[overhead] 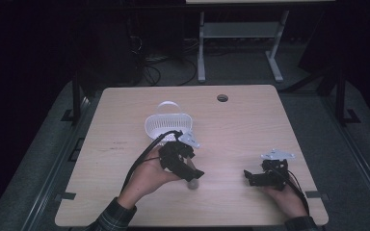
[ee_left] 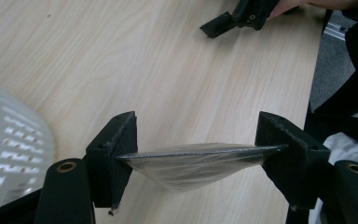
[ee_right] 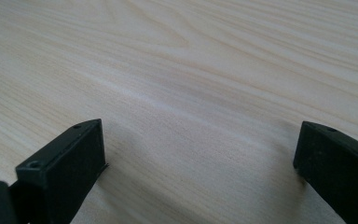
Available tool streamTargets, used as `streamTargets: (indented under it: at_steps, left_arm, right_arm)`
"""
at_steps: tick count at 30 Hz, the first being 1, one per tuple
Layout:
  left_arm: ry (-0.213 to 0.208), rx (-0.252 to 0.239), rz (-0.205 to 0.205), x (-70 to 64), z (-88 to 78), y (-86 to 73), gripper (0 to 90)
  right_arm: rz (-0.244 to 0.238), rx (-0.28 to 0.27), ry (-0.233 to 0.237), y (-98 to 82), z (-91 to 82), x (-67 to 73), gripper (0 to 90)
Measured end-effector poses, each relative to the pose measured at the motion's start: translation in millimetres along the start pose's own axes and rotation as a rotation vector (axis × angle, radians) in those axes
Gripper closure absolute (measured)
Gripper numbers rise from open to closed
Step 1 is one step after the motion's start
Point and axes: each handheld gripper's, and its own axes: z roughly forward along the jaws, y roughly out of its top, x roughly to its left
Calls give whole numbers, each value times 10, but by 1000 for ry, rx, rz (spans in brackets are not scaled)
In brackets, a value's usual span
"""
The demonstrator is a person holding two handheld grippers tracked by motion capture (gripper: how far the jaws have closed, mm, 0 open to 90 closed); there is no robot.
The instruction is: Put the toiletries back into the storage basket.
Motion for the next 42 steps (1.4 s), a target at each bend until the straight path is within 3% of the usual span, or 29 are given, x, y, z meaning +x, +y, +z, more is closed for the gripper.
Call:
streamTargets:
  at_steps: [16,42]
  left_arm:
    - [68,-53,-70,235,-335,-134,296]
    - [163,-69,-163,607,-738,-416,296]
  right_arm:
    - [0,-1,-1,0,-1,0,14]
    - [1,-1,-2,0,0,-1,14]
